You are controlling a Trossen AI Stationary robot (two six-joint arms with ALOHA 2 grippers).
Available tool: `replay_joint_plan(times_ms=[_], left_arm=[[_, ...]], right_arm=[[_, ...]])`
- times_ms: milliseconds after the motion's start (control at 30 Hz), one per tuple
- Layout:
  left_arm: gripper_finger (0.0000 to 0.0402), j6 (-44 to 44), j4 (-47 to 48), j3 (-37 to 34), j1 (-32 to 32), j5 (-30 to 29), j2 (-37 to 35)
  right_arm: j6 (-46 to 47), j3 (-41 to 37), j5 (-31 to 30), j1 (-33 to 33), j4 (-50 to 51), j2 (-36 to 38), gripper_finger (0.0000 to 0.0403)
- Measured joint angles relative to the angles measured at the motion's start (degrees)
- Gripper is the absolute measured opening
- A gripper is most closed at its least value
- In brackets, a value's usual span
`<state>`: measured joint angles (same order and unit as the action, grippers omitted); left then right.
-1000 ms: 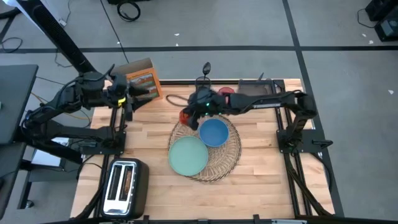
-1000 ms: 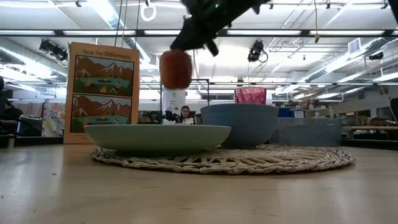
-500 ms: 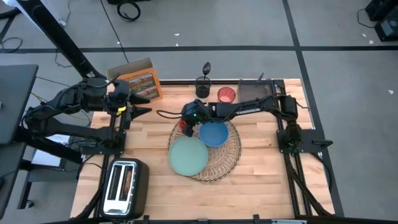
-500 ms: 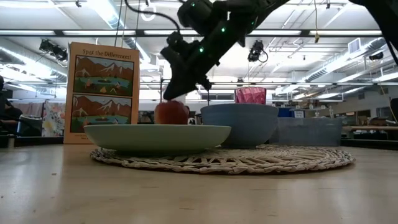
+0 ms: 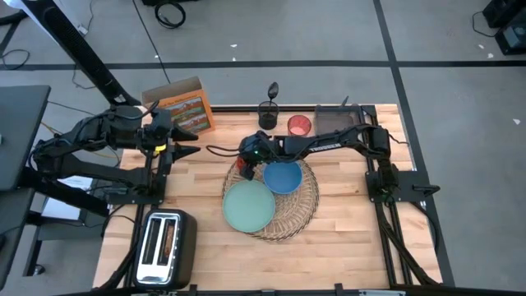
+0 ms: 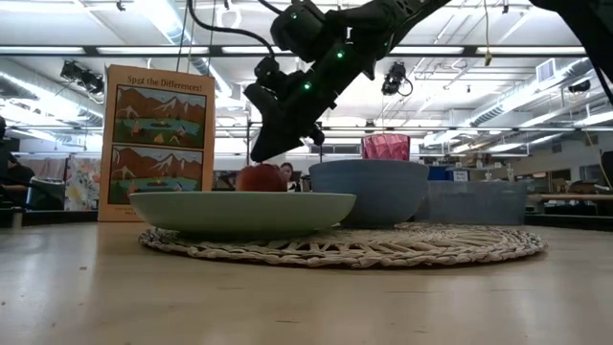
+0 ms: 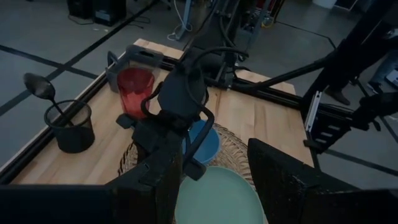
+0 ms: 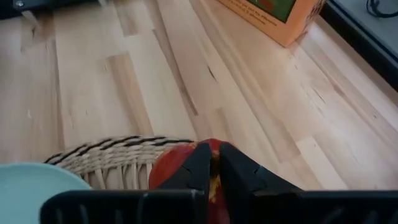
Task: Arrange a breakfast setting
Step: Put the red apple on the brown table mat to the top of the light green plate
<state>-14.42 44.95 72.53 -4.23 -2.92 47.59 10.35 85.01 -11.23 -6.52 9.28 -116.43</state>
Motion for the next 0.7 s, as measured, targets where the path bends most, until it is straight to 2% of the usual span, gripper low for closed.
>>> replay_joint_plan(times_ms=[700], left_arm=[[0.0188, 0.09, -0.11, 0.00, -0.04, -0.04, 0.00]], right_arm=[[1.88, 0.00, -0.22, -0.10, -0.22, -1.17, 0.0128]])
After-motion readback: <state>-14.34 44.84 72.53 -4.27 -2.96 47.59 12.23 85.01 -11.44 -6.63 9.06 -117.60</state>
